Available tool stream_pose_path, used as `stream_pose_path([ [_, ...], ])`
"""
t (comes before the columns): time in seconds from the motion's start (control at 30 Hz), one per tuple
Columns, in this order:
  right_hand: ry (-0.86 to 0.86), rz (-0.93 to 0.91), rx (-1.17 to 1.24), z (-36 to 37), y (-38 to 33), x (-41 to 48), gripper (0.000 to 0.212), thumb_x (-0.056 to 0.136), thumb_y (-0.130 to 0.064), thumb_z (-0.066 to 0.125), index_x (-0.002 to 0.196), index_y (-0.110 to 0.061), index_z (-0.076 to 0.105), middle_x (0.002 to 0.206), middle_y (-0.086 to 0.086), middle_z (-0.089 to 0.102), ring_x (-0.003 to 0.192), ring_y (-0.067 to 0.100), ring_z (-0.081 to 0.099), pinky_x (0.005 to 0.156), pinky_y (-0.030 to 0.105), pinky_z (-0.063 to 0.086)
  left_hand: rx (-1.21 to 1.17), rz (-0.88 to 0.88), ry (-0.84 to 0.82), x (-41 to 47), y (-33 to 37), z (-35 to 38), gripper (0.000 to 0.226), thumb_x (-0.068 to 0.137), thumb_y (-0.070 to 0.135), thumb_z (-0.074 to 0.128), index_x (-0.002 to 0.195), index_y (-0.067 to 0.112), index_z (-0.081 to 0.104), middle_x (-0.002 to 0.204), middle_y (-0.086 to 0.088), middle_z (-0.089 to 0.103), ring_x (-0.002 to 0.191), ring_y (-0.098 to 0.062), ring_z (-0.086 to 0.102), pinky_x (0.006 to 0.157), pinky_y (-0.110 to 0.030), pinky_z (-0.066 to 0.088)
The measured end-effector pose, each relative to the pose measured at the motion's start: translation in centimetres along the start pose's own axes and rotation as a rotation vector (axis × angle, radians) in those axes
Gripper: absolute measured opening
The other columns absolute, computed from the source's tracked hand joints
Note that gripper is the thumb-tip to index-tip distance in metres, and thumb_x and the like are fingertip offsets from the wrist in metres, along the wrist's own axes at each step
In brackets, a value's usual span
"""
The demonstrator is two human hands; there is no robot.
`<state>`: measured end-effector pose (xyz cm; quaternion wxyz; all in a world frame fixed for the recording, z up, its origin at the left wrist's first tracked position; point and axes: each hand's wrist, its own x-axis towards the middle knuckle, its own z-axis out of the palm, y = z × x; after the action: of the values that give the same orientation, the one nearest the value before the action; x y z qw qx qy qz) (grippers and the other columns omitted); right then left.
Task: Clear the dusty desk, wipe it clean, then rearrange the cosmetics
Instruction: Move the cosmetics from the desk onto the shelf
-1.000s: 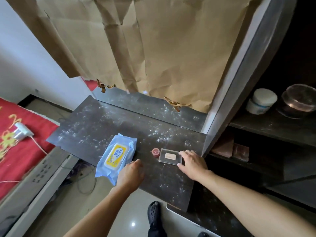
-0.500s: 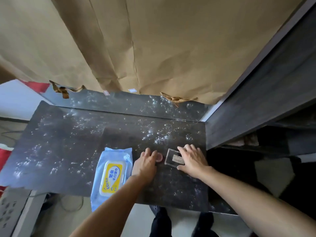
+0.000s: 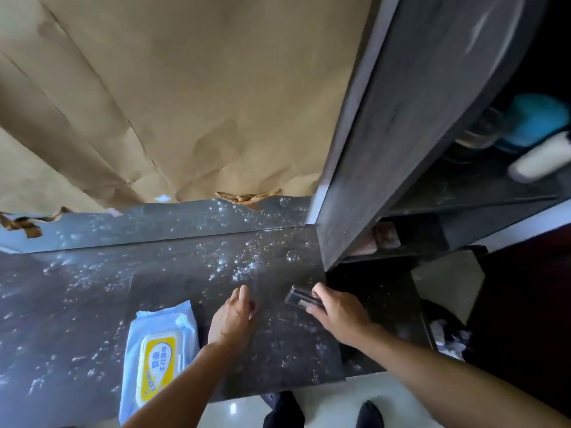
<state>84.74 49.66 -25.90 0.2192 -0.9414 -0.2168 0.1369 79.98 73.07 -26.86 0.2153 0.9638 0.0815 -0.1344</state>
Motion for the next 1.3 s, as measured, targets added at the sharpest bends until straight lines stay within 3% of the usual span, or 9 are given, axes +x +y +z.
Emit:
stream_pose_path([
  [0.23,0.128,0.072,-0.026,-4.7,7.8,-5.1,0.041,0.086,-0.059,0.036,0.086,-0.019,0.047,0.071,0.003,0.066,0.065,0.027,0.065,0.052,0.033,0.041,0.012,0.105,0.046,-1.0,8.7,0.9,0.026,0.085,0.030,0.061,0.102,0.018,0.044,0.102,0.001,0.055,0.086,-0.024,0.059,0.064,-0.036,0.047],
  [0.4,0.185,0.197,0.112,-9.6,13.1,-8.0,0.033,0.087,-0.054,0.052,0.077,-0.025,0.041,0.057,-0.003,0.051,0.052,0.021,0.052,0.050,0.037,0.042,-0.021,0.275,0.202,-1.4,18.2,2.3,0.025,0.080,0.030,0.066,0.099,0.017,0.057,0.101,0.000,0.053,0.095,-0.020,0.053,0.067,-0.035,0.050],
  [0.6,0.246,0.337,0.327,-14.3,17.4,-9.5,0.033,0.086,-0.047,0.059,0.069,-0.021,0.047,0.060,-0.001,0.057,0.053,0.019,0.058,0.046,0.032,0.043,0.082,0.319,0.270,1.2,26.6,3.2,0.027,0.081,0.025,0.064,0.107,0.017,0.063,0.109,-0.002,0.059,0.104,-0.027,0.051,0.087,-0.036,0.042],
  [0.7,0.232,0.370,0.465,-15.5,18.4,-9.5,0.032,0.087,-0.046,0.059,0.075,-0.016,0.052,0.065,0.005,0.063,0.044,0.017,0.063,0.035,0.027,0.042,0.158,0.299,0.269,3.1,28.8,3.0,0.023,0.086,0.028,0.060,0.108,0.024,0.064,0.118,0.000,0.059,0.110,-0.025,0.047,0.090,-0.035,0.036],
  [0.8,0.249,0.432,0.654,-15.7,18.9,-8.4,0.033,0.088,-0.043,0.059,0.079,-0.012,0.055,0.067,0.008,0.065,0.039,0.021,0.060,0.039,0.034,0.044,0.256,0.260,0.206,5.1,30.0,2.8,0.029,0.088,0.032,0.056,0.116,0.030,0.061,0.129,0.003,0.056,0.122,-0.024,0.039,0.098,-0.037,0.030],
  [0.97,0.263,0.581,0.946,-14.7,19.3,-5.8,0.030,0.089,-0.043,0.059,0.092,-0.013,0.059,0.076,0.012,0.066,0.040,0.013,0.051,0.039,0.027,0.037,0.368,0.238,0.104,7.3,30.6,3.3,0.022,0.085,0.036,0.059,0.106,0.033,0.065,0.132,0.004,0.052,0.129,-0.024,0.032,0.101,-0.041,0.025],
  [1.13,0.283,0.710,1.076,-14.5,19.2,-3.1,0.027,0.091,-0.032,0.060,0.102,-0.007,0.061,0.073,0.009,0.064,0.046,0.014,0.050,0.037,0.022,0.035,0.342,0.227,0.184,8.9,30.4,3.8,0.020,0.086,0.031,0.057,0.105,0.029,0.065,0.135,-0.003,0.047,0.128,-0.028,0.033,0.101,-0.042,0.026],
  [1.2,0.289,0.712,1.111,-14.5,18.8,-2.5,0.029,0.090,-0.022,0.062,0.114,-0.005,0.059,0.079,0.005,0.064,0.054,0.012,0.055,0.042,0.021,0.043,0.340,0.209,0.193,9.3,30.2,3.8,0.023,0.084,0.025,0.060,0.107,0.027,0.065,0.135,-0.006,0.048,0.126,-0.030,0.035,0.101,-0.042,0.028],
  [1.3,0.314,0.681,0.977,-13.5,18.7,-2.5,0.066,0.081,-0.012,0.072,0.139,-0.014,0.039,0.108,0.009,0.062,0.078,0.016,0.065,0.067,0.032,0.058,0.303,0.211,0.258,9.4,30.2,3.8,0.021,0.072,0.018,0.073,0.093,0.020,0.067,0.110,-0.009,0.059,0.107,-0.033,0.050,0.087,-0.042,0.039],
])
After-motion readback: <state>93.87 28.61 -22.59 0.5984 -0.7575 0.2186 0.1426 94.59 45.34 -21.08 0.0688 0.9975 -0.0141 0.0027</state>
